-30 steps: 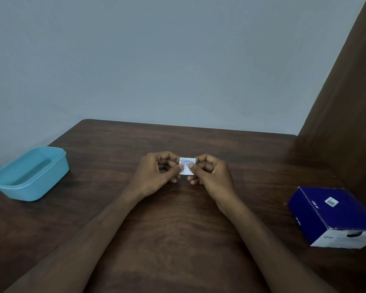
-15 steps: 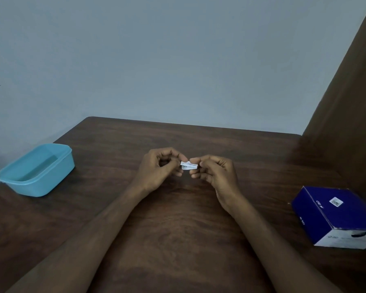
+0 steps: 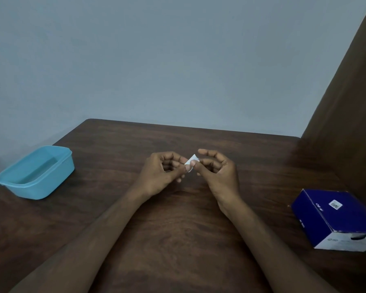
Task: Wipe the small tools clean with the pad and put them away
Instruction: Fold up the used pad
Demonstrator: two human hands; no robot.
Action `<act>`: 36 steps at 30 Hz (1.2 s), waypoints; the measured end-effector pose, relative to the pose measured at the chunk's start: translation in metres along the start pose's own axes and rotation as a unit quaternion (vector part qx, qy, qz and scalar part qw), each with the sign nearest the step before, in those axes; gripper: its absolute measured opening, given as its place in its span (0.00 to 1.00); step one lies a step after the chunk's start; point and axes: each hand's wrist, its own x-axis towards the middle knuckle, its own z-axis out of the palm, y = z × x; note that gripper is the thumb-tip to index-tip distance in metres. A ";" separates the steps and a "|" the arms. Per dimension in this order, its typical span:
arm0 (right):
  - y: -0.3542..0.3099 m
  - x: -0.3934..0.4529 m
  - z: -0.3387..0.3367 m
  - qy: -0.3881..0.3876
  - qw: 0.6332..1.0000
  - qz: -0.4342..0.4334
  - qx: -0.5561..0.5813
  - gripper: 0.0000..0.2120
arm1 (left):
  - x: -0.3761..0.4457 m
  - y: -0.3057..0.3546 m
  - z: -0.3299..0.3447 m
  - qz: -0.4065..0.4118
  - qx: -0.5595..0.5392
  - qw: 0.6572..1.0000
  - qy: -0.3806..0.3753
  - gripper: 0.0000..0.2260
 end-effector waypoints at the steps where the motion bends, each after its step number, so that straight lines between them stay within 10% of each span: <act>1: 0.000 -0.001 0.001 -0.008 1.000 0.007 0.011 0.13 | 0.000 0.000 0.002 -0.011 -0.024 1.000 0.014 0.07; 36: -0.002 -0.001 0.000 -0.065 0.997 0.018 0.039 0.06 | -0.001 0.001 0.002 -0.036 -0.059 0.998 0.003 0.04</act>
